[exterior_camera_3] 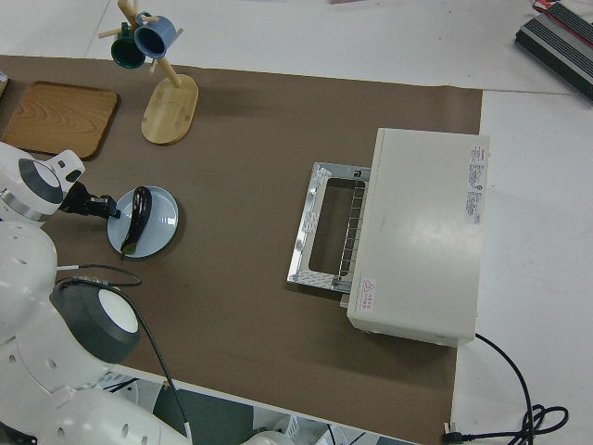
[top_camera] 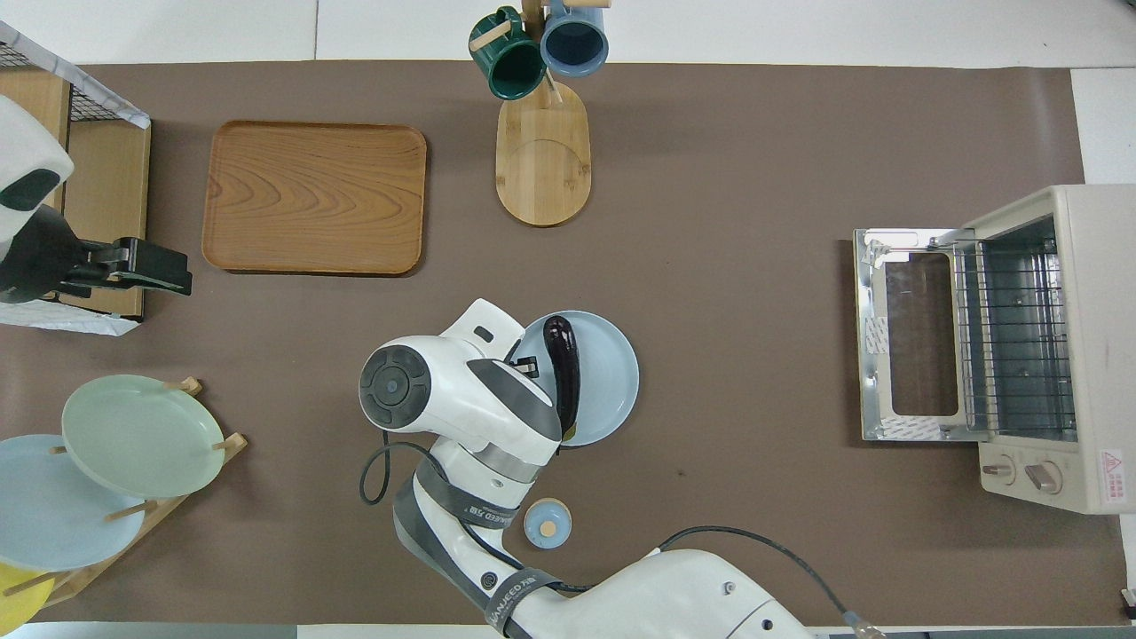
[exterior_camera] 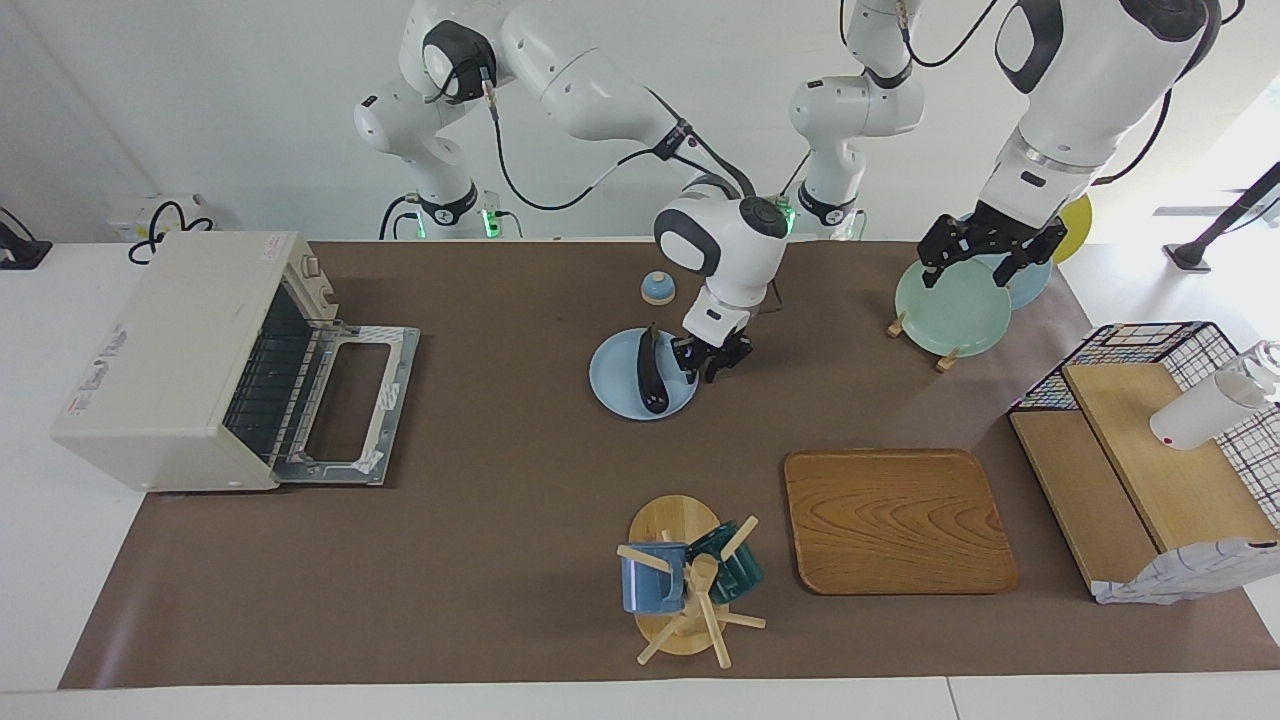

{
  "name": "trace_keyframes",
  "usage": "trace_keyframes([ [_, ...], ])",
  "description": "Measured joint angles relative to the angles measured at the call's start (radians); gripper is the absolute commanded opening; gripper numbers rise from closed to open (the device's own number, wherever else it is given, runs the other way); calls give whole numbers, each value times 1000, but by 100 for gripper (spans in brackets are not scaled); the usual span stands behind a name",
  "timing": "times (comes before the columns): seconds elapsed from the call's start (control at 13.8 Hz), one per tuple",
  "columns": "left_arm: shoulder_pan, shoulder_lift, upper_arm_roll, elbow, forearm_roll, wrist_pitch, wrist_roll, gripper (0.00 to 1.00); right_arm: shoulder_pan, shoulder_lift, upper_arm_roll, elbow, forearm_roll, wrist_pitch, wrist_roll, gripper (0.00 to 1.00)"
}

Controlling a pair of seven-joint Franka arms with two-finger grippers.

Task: Put eggplant into oven
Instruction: 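Lift the plate with the right gripper and carry it toward the oven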

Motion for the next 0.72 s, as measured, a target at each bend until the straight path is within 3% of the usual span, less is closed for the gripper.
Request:
trace_keyframes([
  [0.36, 0, 14, -4, -1, 0, 0, 3, 100, 0, -28, -2, -12, -9, -51, 1, 0],
  [0.72, 0, 14, -5, -1, 0, 0, 3, 100, -58, -68, -10, 69, -92, -276, -75, 0],
])
